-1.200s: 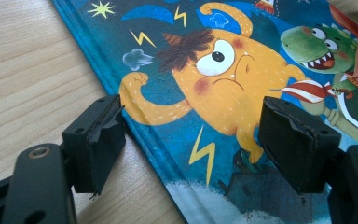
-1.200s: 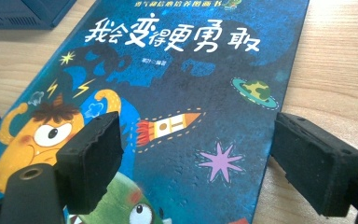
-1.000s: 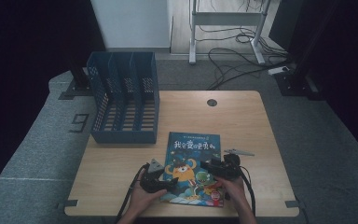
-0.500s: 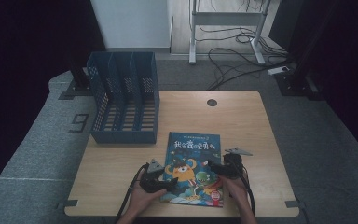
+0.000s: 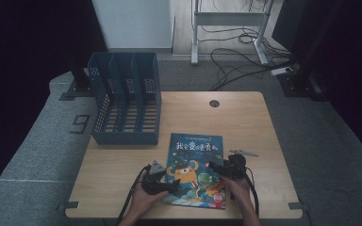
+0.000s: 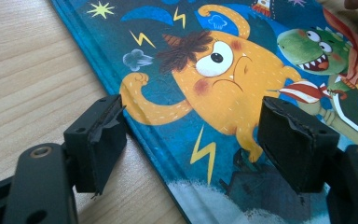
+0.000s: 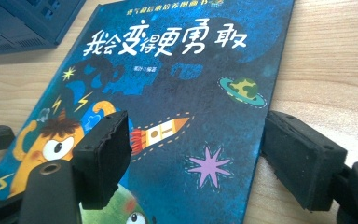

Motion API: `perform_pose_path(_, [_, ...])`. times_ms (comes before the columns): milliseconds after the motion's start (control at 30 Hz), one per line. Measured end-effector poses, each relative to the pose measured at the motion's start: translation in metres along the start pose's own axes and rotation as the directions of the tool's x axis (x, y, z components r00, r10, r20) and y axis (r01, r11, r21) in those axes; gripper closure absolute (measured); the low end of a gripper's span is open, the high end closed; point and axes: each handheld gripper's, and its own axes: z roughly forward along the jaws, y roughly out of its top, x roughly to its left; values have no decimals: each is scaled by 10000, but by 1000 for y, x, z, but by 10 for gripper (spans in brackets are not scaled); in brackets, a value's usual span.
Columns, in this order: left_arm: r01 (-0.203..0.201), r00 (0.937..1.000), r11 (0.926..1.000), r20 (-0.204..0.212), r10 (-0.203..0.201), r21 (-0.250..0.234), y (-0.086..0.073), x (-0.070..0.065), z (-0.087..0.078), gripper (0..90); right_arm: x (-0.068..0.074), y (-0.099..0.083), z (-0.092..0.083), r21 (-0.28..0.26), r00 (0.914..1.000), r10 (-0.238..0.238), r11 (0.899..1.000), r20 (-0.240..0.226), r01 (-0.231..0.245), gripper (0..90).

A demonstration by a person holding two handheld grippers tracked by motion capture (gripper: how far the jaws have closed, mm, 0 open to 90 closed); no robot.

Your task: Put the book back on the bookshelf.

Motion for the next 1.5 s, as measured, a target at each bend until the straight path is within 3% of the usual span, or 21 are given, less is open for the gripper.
perform_pose_path(300, [20,9999,10000,117,-20,12,0,2,0,217,-1,3,-9,-317,9983,308,9990,-500,-324,241])
perform_pose_path(600, [82,9999,10000,148,-82,10,-1,3,-1,196,3,5,-16,-640,9967,-28,9979,-810,-24,242])
perform_pose_path(767, [268,9992,9996,295,-266,-64,-1,6,-2,190,2,8,-22,-905,9901,91,9957,-1401,-220,244])
perform_pose_path(1033, [334,9992,9994,204,-332,-84,-1,7,-3,182,3,7,-21,-757,9886,14,9970,-1506,-129,243])
perform_pose_path(1300, [445,9986,9989,300,-441,-140,-2,9,-4,183,-3,8,-24,-558,9719,494,9964,-2301,-638,243])
perform_pose_path(1500, [424,9988,9990,254,-420,-134,-2,8,-4,183,-4,8,-23,-266,9714,520,9979,-2319,-598,243])
